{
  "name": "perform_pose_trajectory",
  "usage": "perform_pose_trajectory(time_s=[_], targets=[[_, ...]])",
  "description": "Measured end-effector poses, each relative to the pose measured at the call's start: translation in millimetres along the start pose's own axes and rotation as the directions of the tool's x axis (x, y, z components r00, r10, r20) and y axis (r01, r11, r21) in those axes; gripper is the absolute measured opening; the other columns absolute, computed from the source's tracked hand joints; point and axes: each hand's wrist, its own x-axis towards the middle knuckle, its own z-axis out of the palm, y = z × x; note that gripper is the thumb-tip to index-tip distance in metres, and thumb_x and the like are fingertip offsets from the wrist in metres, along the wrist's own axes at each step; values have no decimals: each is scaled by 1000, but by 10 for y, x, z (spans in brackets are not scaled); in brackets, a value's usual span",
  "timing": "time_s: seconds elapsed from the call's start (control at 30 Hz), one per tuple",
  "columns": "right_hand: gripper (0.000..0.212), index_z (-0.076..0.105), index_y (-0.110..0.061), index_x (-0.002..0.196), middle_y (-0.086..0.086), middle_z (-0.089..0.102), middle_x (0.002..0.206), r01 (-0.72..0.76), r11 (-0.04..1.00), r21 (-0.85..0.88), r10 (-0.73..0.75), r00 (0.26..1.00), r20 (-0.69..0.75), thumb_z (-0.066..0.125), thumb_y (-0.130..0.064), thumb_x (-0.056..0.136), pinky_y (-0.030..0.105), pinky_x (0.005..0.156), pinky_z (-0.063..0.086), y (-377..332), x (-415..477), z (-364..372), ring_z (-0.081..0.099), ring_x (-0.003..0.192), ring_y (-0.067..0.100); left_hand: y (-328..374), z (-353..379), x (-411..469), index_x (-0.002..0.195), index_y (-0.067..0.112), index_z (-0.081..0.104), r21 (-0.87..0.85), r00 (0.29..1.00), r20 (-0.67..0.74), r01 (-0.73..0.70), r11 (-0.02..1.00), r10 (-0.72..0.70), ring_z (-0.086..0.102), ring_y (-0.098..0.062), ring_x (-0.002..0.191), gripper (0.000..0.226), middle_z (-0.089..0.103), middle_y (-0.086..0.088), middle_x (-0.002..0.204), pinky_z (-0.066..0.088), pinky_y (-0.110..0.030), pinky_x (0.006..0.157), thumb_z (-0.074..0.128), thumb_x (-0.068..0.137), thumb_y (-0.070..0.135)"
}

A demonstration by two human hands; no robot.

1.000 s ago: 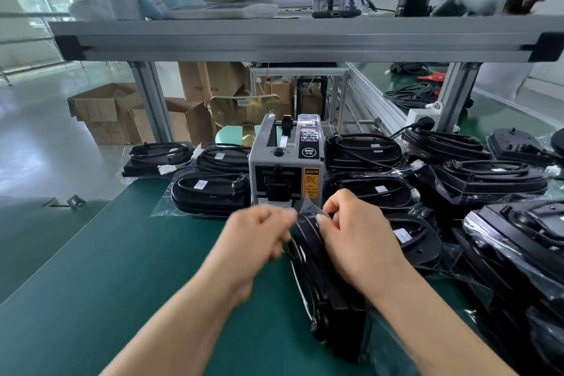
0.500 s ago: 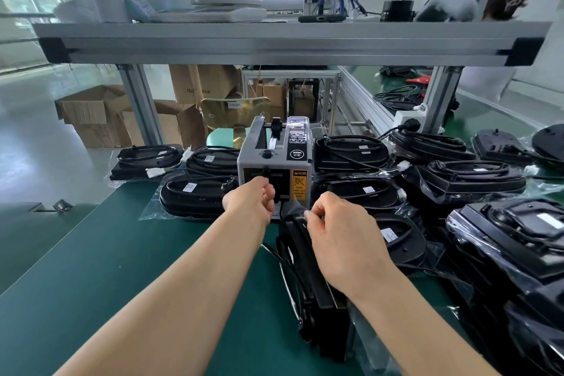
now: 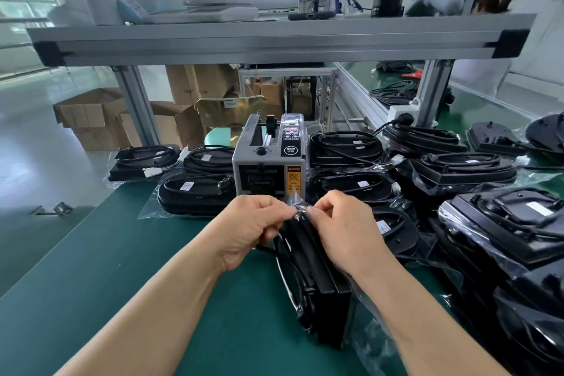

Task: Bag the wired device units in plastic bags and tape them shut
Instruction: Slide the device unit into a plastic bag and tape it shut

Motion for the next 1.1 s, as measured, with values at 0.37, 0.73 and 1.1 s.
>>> perform_pose_trajectory(time_s=[0.37, 0.73, 1.1], targets=[[20, 60, -24, 78, -6, 65, 81, -12, 1000, -6, 12, 1000, -6, 63, -36, 93, 33, 71, 45, -23, -25, 39, 61, 81, 18, 53, -32, 95, 62, 17, 70, 131, 998, 10, 62, 989, -64, 25, -11, 48, 23, 40, 5, 50, 14, -35, 60, 74, 84, 15], [18, 61, -23, 81, -7, 64, 79, 22, 999, -44, -22, 1000, -3, 61, -36, 94, 35, 73, 50, -60, -48, 42, 61, 81, 19, 42, -66, 133, 59, 15, 65, 209, 1000, 24, 14, 978, -19, 26, -11, 46, 26, 36, 3, 49, 20, -27, 50, 76, 82, 13], [17, 62, -24, 83, -7, 64, 78, 36, 998, -49, -37, 999, -6, 61, -37, 94, 34, 70, 49, -55, -56, 50, 62, 80, 18, 14, -52, 169, 52, 20, 64, 317, 997, -16, -62, 946, 71, 32, -5, 42, 31, 42, 7, 49, 28, -16, 43, 84, 76, 22]])
